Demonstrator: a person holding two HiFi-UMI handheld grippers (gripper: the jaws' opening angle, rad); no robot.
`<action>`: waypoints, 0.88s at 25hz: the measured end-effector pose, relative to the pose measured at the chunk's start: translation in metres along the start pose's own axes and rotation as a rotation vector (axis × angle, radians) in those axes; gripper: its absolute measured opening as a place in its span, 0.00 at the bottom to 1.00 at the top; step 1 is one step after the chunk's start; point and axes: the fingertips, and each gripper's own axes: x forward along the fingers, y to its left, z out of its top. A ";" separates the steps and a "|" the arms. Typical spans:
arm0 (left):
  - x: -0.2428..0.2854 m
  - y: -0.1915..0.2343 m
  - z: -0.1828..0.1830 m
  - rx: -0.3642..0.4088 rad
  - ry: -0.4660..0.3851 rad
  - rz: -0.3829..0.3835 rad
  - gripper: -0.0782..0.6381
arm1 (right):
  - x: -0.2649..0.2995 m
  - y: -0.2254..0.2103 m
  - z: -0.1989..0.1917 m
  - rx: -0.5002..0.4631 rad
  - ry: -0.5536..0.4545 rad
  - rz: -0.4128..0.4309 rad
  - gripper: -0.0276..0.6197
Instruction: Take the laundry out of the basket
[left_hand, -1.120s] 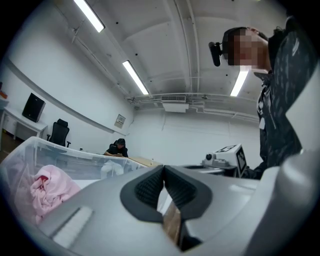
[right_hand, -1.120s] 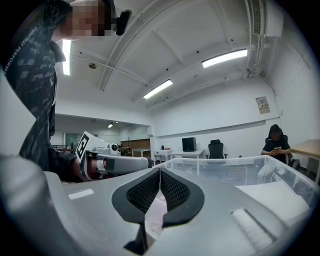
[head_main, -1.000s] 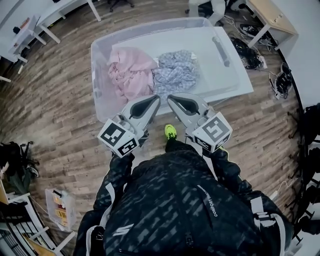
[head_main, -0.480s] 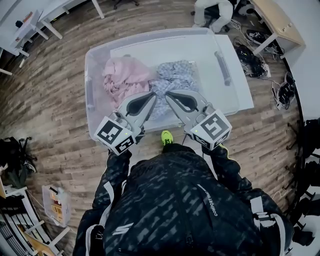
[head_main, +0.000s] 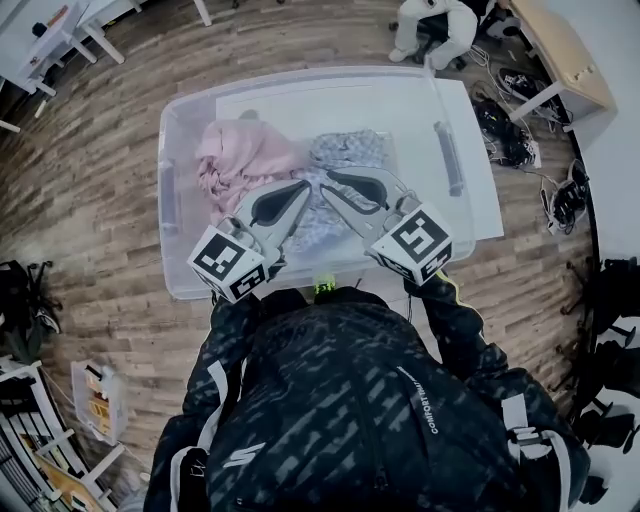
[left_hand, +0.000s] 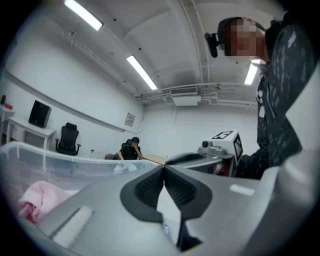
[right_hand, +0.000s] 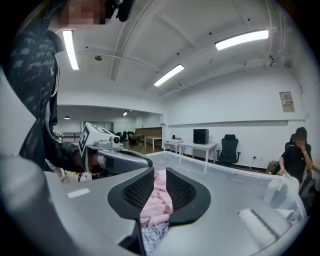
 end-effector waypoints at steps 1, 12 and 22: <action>0.000 0.007 -0.003 -0.021 -0.002 0.001 0.12 | 0.006 -0.003 -0.006 -0.006 0.029 0.007 0.16; 0.012 0.060 -0.045 -0.132 0.054 0.008 0.12 | 0.064 -0.039 -0.100 -0.012 0.380 0.068 0.33; 0.026 0.079 -0.072 -0.232 0.083 0.000 0.12 | 0.090 -0.070 -0.201 -0.040 0.686 0.134 0.57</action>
